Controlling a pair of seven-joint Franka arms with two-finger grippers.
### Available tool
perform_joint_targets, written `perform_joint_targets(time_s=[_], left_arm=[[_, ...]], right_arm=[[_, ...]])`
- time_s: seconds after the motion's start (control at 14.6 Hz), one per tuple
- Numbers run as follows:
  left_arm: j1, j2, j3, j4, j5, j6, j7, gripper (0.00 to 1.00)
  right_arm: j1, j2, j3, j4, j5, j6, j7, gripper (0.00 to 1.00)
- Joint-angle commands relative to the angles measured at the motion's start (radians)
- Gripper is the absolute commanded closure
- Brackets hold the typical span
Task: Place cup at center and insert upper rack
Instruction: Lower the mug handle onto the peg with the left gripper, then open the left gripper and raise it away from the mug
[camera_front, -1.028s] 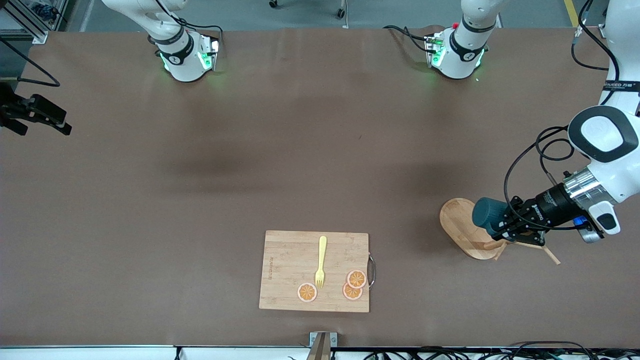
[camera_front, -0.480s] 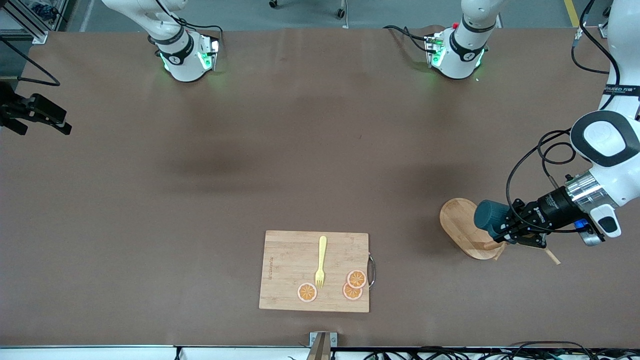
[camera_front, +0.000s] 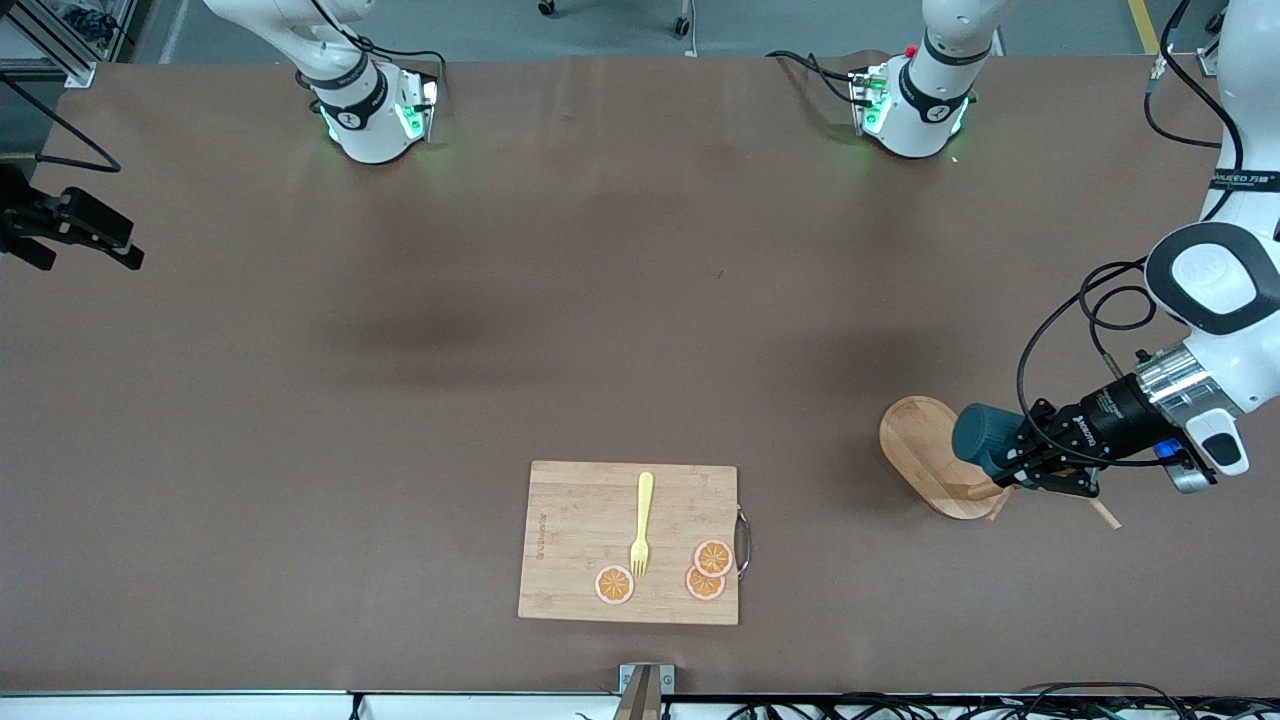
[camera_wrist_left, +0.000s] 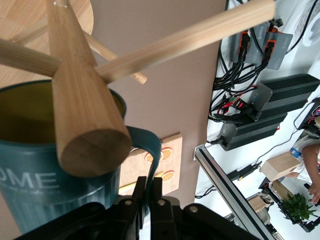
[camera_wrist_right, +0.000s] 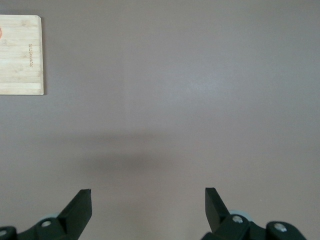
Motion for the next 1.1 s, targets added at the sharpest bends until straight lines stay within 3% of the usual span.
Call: perform_joint_targets(time_s=[0.0,0.07,0.14,0.34,0.69,0.89,1.03], left_arm=[[0.009,0.004,-0.005,0.022,-0.011,-0.001,0.060,0.26],[0.011,-0.001,-0.005,0.022,-0.017,-0.001,0.068,0.21],[0.011,-0.008,-0.005,0.024,-0.016,-0.001,0.069,0.00],[0.013,-0.030,-0.007,0.039,-0.016,-0.006,0.052,0.00],[0.011,-0.145,-0.012,0.045,-0.005,-0.026,0.058,0.00],[0.014,-0.255,-0.005,0.045,0.143,-0.110,0.135,0.00],[0.054,-0.306,-0.007,0.048,0.184,-0.215,0.301,0.00]], right_arm=[[-0.006,-0.029,0.008,-0.035,-0.014,0.012,-0.008,0.00],[-0.006,-0.029,0.008,-0.035,-0.014,0.012,-0.008,0.00],[-0.006,-0.029,0.008,-0.035,-0.014,0.012,-0.008,0.00],[-0.005,-0.029,0.008,-0.034,-0.014,0.029,-0.006,0.00],[-0.003,-0.027,0.009,-0.032,-0.014,0.038,0.006,0.00],[-0.003,-0.027,0.009,-0.032,-0.014,0.046,0.003,0.00],[-0.003,-0.027,0.009,-0.032,-0.014,0.046,0.001,0.00]])
